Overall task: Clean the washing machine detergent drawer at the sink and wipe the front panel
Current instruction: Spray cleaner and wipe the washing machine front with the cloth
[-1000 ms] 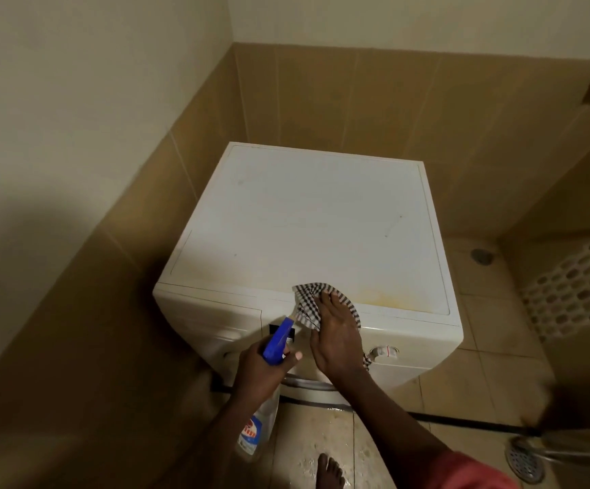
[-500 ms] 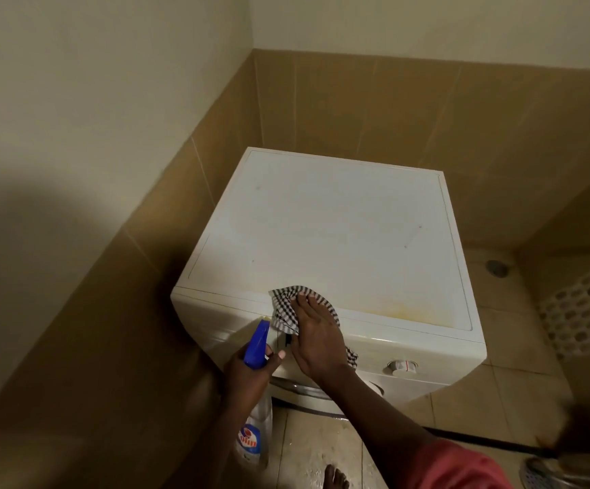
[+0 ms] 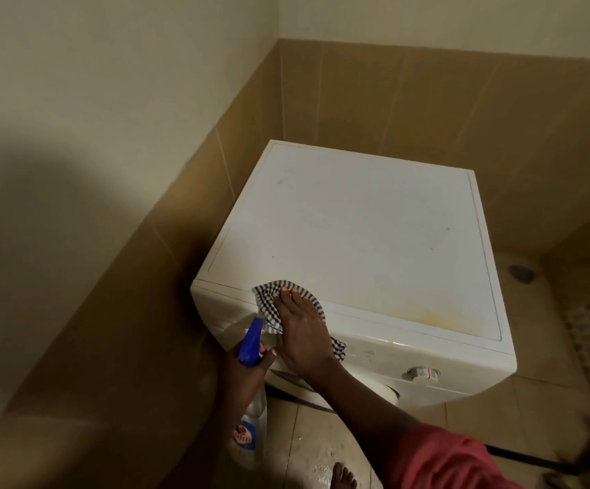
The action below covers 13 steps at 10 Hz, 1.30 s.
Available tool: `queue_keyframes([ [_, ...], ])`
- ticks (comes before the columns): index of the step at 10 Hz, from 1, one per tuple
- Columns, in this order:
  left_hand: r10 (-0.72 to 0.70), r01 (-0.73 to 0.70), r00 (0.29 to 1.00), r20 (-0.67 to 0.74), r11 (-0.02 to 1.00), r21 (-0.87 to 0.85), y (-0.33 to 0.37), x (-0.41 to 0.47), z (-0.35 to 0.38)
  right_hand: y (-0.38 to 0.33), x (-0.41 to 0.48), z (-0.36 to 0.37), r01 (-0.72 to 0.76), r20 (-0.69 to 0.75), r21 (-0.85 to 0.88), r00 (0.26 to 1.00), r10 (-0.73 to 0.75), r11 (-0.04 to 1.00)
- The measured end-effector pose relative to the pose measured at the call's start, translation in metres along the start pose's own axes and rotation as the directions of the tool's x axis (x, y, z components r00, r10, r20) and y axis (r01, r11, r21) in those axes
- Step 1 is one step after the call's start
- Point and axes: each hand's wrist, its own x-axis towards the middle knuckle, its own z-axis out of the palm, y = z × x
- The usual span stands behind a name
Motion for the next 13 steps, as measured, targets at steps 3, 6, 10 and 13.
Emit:
queue_keyframes([
  [3, -0.052, 0.051, 0.998, 0.038, 0.998, 0.022, 0.000, 0.007, 0.009, 0.016, -0.011, -0.009, 0.043, -0.087, -0.013, 0.995, -0.044, 0.999],
  [6, 0.065, -0.077, 0.983, 0.173, 0.995, 0.060, 0.018, 0.000, 0.037, 0.054, -0.062, -0.027, -0.100, -0.253, 0.024, 0.962, 0.103, 0.995],
  [10, 0.087, -0.133, 0.924, 0.373, 0.986, 0.100, 0.019, -0.023, 0.093, 0.103, -0.110, -0.066, -0.324, -0.307, 0.042, 0.896, 0.321, 0.945],
  [13, 0.177, -0.294, 0.838, 0.516, 0.943, 0.153, 0.040, -0.048, 0.144, 0.171, -0.157, -0.183, -0.447, -0.458, 0.708, 0.297, 0.838, 0.546],
])
